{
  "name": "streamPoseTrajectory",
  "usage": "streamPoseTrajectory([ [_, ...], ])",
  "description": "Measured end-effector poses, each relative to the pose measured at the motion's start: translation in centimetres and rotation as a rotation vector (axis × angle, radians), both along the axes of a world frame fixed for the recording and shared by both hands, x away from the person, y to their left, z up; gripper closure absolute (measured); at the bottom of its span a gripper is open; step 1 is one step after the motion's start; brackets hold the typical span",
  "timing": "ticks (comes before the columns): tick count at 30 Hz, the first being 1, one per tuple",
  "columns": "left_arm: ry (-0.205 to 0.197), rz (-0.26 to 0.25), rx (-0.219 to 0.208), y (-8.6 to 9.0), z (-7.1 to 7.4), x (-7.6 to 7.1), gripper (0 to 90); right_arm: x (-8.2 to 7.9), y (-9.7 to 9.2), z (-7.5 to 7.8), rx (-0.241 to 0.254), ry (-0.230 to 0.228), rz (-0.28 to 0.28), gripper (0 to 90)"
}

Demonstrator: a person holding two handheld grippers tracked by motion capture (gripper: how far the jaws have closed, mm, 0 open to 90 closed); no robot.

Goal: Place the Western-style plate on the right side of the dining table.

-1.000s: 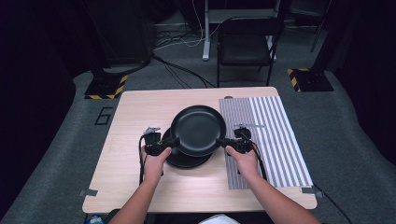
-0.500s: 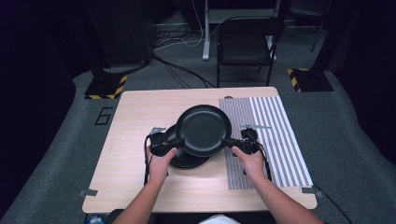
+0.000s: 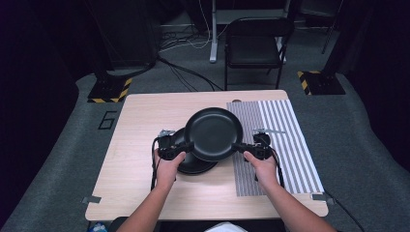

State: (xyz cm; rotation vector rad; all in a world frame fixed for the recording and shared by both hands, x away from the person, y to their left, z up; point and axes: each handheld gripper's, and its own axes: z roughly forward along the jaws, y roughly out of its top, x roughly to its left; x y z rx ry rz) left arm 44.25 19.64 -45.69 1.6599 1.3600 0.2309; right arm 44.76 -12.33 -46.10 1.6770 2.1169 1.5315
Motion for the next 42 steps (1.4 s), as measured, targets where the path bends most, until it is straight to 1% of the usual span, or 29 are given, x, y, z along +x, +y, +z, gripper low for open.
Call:
streamPoseTrajectory([
  [16,-0.008,-0.022,0.007,-1.2,0.6,0.5,64.0,-0.2,-1.2,0.4,0.005,-0.010,-0.025,65.7],
  [21,-0.012,-0.039,0.007,-1.8,0.8,0.8,64.0,-0.5,-1.7,0.5,0.008,-0.012,-0.040,65.6],
  [22,-0.014,-0.047,0.004,-2.1,0.9,0.9,64.0,-0.6,-2.0,0.6,0.011,-0.020,-0.048,65.6],
  [24,-0.015,-0.056,0.005,-2.4,0.9,1.0,64.0,-0.7,-2.3,0.7,0.010,-0.016,-0.057,65.6],
  [30,-0.015,-0.072,0.001,-3.1,1.0,1.3,64.0,-1.0,-3.0,0.7,0.011,-0.013,-0.079,65.6],
  [37,-0.021,-0.096,0.004,-3.8,1.2,1.6,64.0,-1.4,-3.7,0.9,0.014,-0.023,-0.098,65.5],
  [42,-0.026,-0.111,-0.002,-4.5,1.4,1.9,64.0,-1.6,-4.3,1.0,0.016,-0.025,-0.115,65.5],
])
